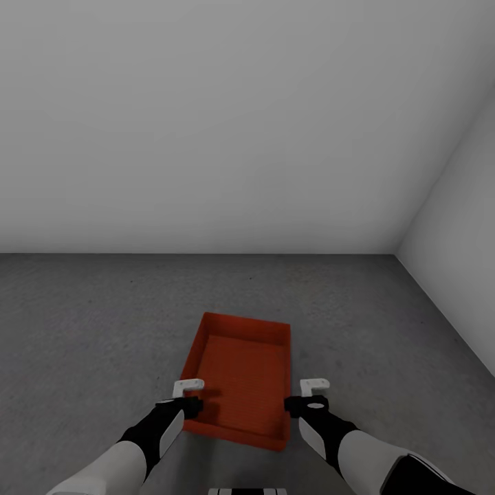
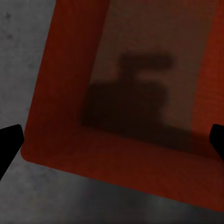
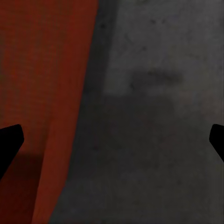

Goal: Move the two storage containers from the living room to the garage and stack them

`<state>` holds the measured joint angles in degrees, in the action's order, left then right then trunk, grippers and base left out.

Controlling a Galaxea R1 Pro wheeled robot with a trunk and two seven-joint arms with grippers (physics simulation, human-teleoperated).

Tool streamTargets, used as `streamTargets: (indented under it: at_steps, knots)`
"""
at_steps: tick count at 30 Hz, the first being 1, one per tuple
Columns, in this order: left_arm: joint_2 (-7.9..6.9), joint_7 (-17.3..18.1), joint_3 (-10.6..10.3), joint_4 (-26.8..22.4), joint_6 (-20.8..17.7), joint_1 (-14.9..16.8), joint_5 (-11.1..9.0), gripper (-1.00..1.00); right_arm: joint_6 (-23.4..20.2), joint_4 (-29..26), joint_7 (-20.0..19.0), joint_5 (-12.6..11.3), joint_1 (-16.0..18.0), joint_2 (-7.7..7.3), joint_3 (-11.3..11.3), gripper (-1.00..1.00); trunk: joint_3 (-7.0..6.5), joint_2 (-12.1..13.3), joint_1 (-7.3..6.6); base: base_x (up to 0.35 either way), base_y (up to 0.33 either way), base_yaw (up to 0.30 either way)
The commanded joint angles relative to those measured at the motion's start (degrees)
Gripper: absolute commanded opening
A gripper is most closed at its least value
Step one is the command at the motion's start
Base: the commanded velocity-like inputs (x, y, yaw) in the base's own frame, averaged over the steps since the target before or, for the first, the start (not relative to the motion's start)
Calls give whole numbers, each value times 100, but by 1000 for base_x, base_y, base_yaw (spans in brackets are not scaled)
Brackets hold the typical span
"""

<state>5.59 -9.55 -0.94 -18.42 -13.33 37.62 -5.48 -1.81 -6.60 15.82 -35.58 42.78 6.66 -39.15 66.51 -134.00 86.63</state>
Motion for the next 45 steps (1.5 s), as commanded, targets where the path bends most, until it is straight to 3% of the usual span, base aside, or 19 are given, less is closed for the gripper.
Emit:
streamTargets:
  at_steps: [1, 45]
  knots:
    - [2, -30, -11, -12, -29, 0, -58, 100, -20, -8, 33, -37, 2, 0, -49, 100, 4, -2, -1, 0, 0, 0]
    - [5, -26, -6, -21, -29, 0, -59, 100, -30, -6, 53, -37, 2, -12, -49, 100, 4, -2, -1, 0, 0, 0]
